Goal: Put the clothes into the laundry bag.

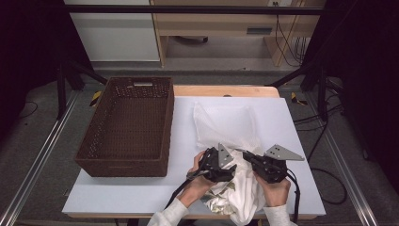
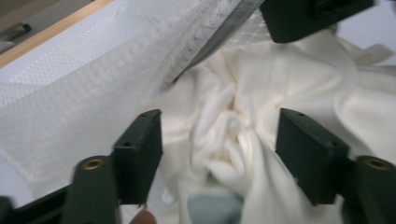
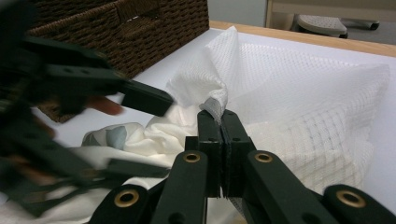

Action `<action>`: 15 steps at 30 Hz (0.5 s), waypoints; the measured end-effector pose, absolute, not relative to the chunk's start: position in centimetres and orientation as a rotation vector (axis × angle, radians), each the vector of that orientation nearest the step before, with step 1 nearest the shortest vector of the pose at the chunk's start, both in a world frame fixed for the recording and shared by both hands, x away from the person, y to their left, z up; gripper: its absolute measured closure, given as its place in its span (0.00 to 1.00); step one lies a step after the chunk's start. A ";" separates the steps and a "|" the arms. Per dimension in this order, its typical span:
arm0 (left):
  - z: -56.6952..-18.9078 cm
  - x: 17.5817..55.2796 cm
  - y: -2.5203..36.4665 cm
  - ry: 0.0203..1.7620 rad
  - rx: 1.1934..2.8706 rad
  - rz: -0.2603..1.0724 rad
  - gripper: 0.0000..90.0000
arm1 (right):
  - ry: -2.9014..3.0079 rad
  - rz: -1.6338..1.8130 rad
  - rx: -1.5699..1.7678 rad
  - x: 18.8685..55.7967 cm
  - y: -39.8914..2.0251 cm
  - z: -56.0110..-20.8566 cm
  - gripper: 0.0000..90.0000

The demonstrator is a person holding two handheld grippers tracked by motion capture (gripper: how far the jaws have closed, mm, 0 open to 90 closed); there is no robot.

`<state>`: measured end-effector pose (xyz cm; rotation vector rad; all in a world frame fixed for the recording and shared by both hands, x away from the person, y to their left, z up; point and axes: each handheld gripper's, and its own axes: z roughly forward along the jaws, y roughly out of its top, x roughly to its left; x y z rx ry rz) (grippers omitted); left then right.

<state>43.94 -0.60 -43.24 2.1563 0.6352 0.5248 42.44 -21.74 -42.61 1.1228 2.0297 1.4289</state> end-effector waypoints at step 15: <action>-45.1 43.5 0.7 0.652 2.131 0.323 0.82 | 2.062 1.390 1.132 42.9 -21.0 -43.2 0.99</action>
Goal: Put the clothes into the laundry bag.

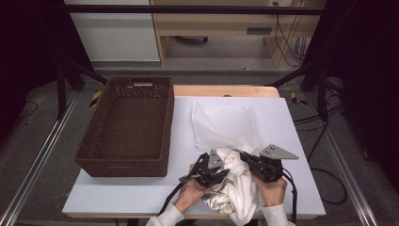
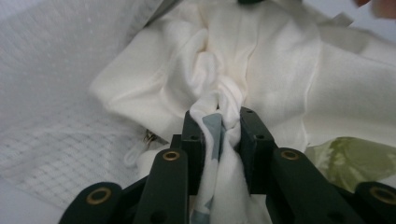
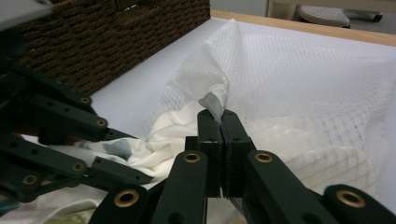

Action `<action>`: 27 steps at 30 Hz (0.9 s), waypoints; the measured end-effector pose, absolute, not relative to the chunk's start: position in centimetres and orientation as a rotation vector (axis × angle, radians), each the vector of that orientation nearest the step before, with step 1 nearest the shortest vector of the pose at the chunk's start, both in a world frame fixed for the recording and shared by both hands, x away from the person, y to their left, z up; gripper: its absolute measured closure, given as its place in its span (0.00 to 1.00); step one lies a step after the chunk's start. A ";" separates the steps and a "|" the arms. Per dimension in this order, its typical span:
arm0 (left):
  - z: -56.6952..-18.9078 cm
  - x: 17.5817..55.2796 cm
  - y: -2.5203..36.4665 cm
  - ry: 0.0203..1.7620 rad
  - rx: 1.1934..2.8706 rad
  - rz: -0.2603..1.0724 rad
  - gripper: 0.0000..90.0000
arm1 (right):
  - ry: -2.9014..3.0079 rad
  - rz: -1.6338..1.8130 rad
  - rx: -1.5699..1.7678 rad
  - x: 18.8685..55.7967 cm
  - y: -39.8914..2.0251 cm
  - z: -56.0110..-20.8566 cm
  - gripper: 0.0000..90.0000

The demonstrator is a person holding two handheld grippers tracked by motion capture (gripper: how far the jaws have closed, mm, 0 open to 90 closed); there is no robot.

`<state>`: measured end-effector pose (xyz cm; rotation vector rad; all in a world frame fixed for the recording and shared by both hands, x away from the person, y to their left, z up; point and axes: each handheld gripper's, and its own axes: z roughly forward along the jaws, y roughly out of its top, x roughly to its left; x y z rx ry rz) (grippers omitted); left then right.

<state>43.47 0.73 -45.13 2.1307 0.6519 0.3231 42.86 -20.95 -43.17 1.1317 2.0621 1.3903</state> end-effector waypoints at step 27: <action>-43.7 44.7 -1.6 0.631 2.143 0.537 0.34 | 2.036 1.424 1.127 42.7 -21.5 -42.9 0.99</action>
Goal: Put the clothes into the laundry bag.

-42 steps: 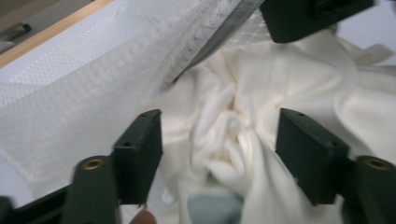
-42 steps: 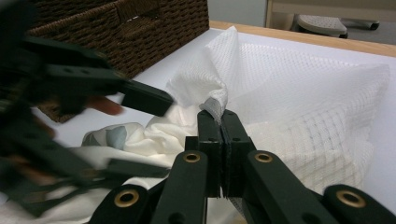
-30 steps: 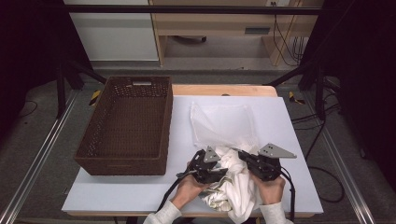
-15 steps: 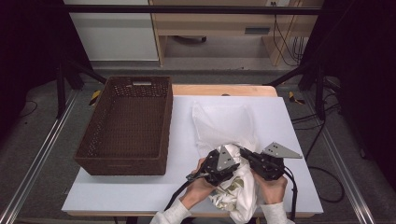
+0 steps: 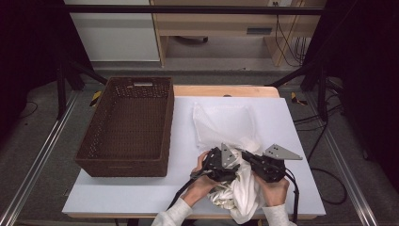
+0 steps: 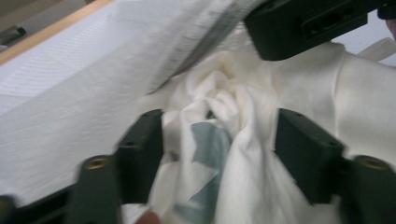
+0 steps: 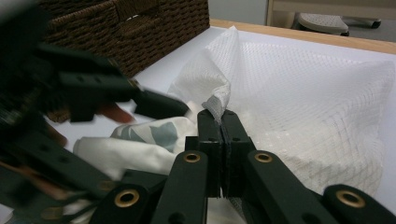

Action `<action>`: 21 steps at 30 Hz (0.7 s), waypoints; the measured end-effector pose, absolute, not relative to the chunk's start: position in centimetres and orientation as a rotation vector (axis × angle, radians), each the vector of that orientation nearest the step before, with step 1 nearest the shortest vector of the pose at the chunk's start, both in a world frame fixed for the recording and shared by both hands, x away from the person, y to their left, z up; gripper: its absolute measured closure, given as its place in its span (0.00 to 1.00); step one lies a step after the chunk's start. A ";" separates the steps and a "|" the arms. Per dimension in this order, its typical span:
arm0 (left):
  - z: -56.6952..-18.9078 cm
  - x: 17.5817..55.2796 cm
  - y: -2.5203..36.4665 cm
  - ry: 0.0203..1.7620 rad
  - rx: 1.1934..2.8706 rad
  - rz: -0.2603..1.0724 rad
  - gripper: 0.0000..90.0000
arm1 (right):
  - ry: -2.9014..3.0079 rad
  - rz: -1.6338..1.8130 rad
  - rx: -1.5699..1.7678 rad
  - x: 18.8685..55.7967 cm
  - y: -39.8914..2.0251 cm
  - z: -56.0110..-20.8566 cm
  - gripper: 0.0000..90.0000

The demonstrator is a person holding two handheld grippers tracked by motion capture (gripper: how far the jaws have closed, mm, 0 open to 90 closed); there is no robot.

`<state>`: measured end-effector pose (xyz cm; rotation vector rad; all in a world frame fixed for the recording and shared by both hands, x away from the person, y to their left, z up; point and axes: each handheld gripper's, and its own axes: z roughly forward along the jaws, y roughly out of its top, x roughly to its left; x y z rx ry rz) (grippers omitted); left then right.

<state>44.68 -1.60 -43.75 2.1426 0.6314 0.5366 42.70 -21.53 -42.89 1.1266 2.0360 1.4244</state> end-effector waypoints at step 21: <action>-43.7 43.8 -1.0 0.473 2.098 0.378 0.79 | 2.035 1.418 1.139 43.0 -21.6 -43.0 0.99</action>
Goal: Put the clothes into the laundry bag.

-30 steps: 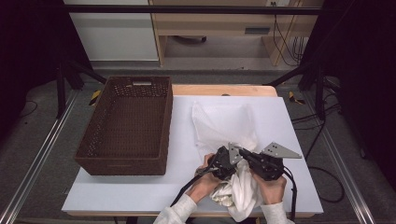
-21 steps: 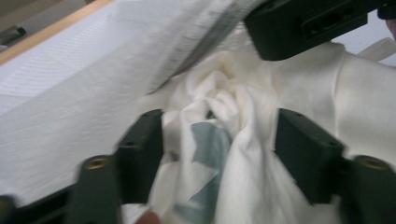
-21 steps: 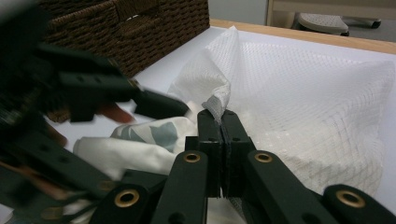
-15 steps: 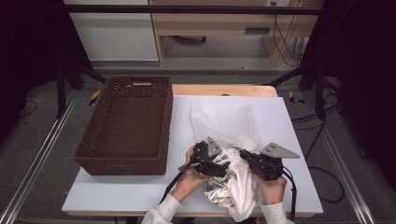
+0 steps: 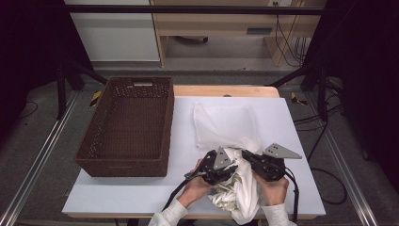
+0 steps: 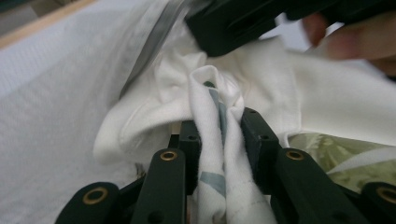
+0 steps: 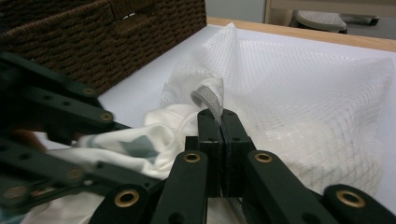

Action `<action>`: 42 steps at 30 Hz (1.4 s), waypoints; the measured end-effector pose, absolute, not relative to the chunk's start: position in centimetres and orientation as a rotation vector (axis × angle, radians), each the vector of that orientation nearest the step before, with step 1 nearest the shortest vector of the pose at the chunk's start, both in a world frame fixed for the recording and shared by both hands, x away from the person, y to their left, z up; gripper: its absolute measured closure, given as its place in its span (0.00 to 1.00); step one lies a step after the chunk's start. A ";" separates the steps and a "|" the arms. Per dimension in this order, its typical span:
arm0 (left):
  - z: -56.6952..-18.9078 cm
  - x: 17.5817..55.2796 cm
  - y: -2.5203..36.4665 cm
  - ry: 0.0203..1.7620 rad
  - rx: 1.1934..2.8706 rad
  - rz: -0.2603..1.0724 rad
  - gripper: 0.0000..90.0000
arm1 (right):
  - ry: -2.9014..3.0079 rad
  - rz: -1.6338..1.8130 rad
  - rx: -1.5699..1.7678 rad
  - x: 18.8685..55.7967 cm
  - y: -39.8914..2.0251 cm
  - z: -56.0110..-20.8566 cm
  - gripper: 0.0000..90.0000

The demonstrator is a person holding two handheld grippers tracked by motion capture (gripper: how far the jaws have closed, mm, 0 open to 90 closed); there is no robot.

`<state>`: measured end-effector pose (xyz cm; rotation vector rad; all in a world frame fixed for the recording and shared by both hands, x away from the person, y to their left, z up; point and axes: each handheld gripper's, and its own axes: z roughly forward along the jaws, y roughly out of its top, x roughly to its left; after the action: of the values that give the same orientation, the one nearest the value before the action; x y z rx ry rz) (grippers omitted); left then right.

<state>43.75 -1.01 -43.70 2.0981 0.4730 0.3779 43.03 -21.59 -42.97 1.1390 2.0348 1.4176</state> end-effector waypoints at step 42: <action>-44.2 42.8 0.4 0.583 2.001 0.373 0.80 | 2.042 1.418 1.132 43.1 -21.4 -43.1 0.99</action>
<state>42.75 0.36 -44.16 2.0010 0.5832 0.3727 43.07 -21.40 -43.09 1.1317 2.0416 1.4183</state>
